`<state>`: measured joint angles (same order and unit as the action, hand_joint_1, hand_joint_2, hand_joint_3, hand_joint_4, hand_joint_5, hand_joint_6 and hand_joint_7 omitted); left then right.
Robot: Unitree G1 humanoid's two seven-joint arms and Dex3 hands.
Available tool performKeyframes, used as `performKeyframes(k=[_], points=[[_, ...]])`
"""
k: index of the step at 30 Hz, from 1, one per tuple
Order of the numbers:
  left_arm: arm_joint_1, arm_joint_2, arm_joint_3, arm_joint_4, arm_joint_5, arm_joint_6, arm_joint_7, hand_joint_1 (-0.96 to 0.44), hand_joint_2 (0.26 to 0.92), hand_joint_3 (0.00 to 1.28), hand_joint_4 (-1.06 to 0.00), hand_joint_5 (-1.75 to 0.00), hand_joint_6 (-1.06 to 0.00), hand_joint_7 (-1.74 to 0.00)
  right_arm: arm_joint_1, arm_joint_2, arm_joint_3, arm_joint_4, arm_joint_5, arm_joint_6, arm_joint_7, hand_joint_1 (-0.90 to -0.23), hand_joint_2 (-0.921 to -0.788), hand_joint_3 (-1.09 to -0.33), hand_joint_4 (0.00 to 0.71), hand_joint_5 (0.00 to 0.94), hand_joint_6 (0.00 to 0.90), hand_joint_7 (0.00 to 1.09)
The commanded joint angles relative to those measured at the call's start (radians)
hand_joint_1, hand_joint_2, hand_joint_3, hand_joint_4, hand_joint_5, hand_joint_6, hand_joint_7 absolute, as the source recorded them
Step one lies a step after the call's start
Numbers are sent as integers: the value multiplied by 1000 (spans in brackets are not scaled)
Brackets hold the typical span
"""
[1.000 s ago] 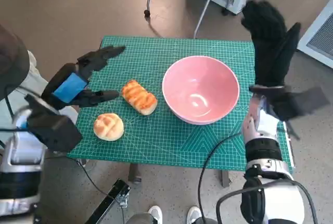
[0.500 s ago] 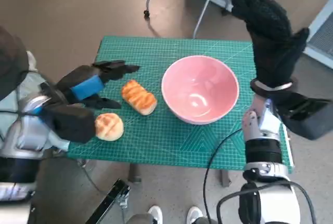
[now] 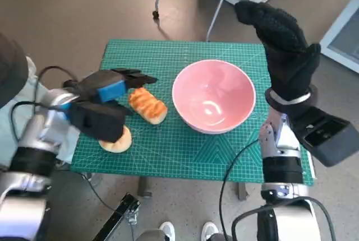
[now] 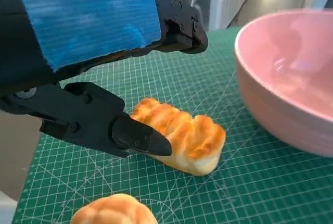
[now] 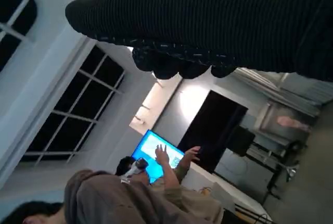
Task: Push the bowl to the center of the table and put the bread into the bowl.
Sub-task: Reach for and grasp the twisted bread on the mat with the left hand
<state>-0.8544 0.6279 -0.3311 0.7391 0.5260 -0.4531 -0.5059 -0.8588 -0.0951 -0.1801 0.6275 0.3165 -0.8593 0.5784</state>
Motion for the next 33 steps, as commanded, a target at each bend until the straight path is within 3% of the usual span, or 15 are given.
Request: performKeyframes(k=[1,19,25,31,32,33], points=[[-53,-37,-43,72,53,1,48,-181,818,0,-259,0,-339,-164,37,-8,14,-18,-17,20,-19,-662,-921,-761,358,16,8,965],[-143,-133,-198,333,215,-1,215,-108,860,15,-339,-25,-396,-172,64,-22,29,-37,-16,26,-40,-670,-921,-762,359,18,10,973],[-153,-161,-240,400,248,2,253,-88,880,18,-405,-44,-462,-201,71,-24,32,-38,-17,24,-45,-670,-921,-765,359,19,12,969],[-168,-175,-286,442,284,20,270,-83,912,46,-532,-85,-598,-280,72,-27,31,-29,-20,15,-47,-669,-921,-767,359,19,11,961],[-171,-176,-289,446,286,21,268,-179,915,115,-586,-110,-560,-689,72,-27,31,-28,-20,15,-48,-668,-921,-768,358,19,8,959],[-176,-174,-291,450,285,20,266,-239,917,167,-621,-125,-526,-961,73,-28,31,-28,-19,14,-48,-667,-921,-769,357,19,7,957]])
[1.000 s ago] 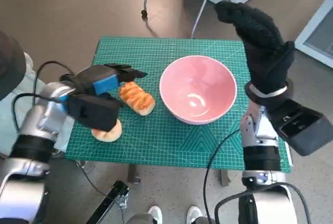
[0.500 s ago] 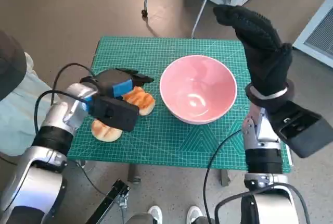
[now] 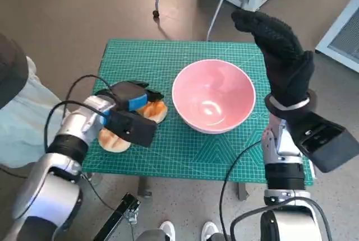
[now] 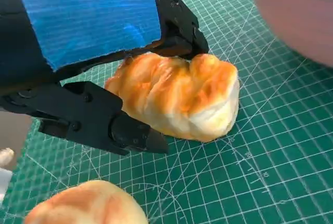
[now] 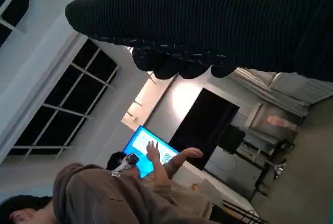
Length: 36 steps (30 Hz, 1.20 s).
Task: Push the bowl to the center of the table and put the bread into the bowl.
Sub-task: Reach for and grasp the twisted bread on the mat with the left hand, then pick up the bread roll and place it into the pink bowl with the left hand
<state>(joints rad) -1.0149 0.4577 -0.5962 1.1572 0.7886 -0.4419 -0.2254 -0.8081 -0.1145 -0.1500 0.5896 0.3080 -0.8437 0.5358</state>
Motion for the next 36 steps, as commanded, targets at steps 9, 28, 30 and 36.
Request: performKeyframes(k=[9,28,30,36], points=[[-59,42,5,28,-22,-7,-36,-20,921,154,-583,-1183,-555,-1262,26,-8,1,9,-8,-5,-7,-664,-921,-775,350,15,1,945],[-204,141,222,-233,-179,-43,-42,1,920,158,-564,-1279,-551,-1265,36,-3,5,-22,-3,13,-14,-655,-921,-775,346,14,3,931],[-211,135,236,-293,-183,-28,-36,1,920,156,-549,-1301,-571,-1237,36,-4,5,-27,-3,16,-14,-654,-921,-775,346,14,1,928],[-200,92,256,-446,-182,3,-9,1,921,155,-504,-1331,-615,-1204,37,-4,6,-37,6,26,-10,-656,-921,-774,341,11,0,922]])
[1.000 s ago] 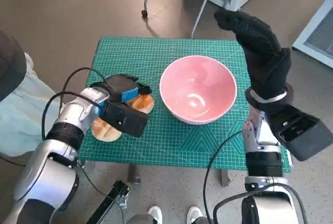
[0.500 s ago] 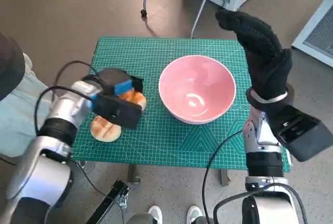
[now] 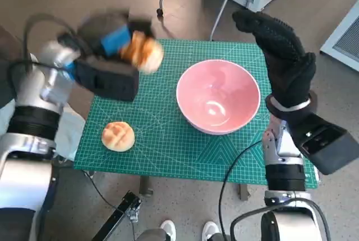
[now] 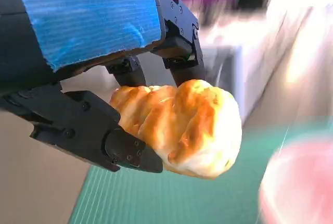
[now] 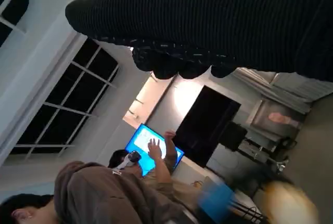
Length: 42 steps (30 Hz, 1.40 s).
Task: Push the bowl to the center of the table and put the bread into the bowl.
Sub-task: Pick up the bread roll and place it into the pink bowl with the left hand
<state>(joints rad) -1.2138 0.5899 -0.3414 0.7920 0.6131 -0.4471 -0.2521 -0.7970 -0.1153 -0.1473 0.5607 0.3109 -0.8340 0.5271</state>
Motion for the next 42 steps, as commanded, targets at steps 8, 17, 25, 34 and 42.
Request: performKeyframes(k=[8,17,25,34,42], points=[[5,-137,-39,-85,11,-23,53,0,921,164,-497,-1291,-603,-1262,34,5,8,-28,11,28,1,-659,-921,-774,338,10,0,920],[-4,-232,-90,7,19,-75,64,-2,920,154,-515,-1274,-608,-1263,37,9,9,-27,27,27,12,-663,-921,-770,336,9,-1,912],[-18,-286,-154,135,74,-108,114,-2,920,143,-559,-1242,-587,-1275,41,4,10,-26,31,21,18,-663,-921,-767,334,8,1,908],[1,-311,-155,159,34,45,-92,-56,861,140,-96,-330,-79,-710,42,-2,6,-26,33,18,19,-665,-921,-764,329,5,0,900],[43,-280,-109,82,-36,65,-183,-88,856,66,-37,-82,-4,-555,45,1,6,-33,28,17,11,-667,-921,-762,328,5,2,896]])
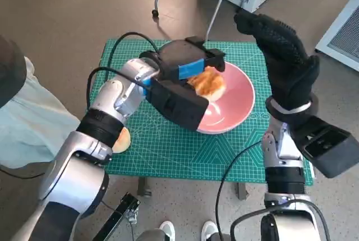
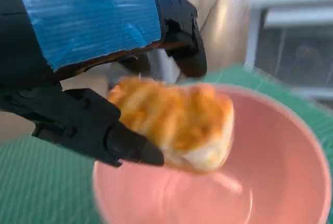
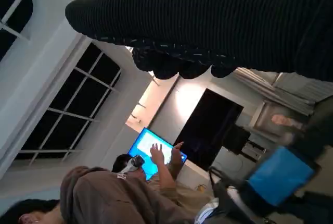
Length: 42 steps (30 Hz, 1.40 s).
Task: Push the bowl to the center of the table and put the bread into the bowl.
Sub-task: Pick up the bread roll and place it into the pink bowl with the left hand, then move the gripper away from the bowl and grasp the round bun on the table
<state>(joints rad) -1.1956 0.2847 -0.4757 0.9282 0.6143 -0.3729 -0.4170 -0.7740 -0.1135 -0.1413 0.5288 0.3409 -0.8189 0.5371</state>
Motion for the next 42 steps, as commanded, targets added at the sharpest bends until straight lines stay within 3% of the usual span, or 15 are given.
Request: performKeyframes(k=[1,6,11,19,30,42], points=[[34,34,30,-68,-40,-18,-14,-92,856,62,-38,-74,-2,-558,22,0,0,-3,-3,1,0,-667,-921,-762,328,5,2,896],[78,93,42,-166,-37,-54,-2,-116,857,44,-60,-58,-25,-603,25,2,1,-6,-5,1,-4,-668,-921,-761,328,5,3,895],[157,190,89,-346,-76,-68,-61,-129,860,33,-106,-59,-69,-610,29,6,3,-14,-9,5,-10,-672,-921,-759,329,5,4,893],[342,391,236,-660,-234,-77,-202,-141,871,4,-231,-18,-242,-374,38,12,6,-28,-11,10,-17,-679,-921,-757,329,5,7,890],[599,602,407,-823,-351,-84,-273,-151,860,0,-264,-2,-329,-208,43,21,15,-40,-12,14,-23,-672,-921,-759,328,5,7,889],[821,691,492,-920,-393,13,-330,-128,849,0,-250,0,-343,-121,39,25,23,-33,-1,16,-9,-669,-921,-763,307,0,0,894]])
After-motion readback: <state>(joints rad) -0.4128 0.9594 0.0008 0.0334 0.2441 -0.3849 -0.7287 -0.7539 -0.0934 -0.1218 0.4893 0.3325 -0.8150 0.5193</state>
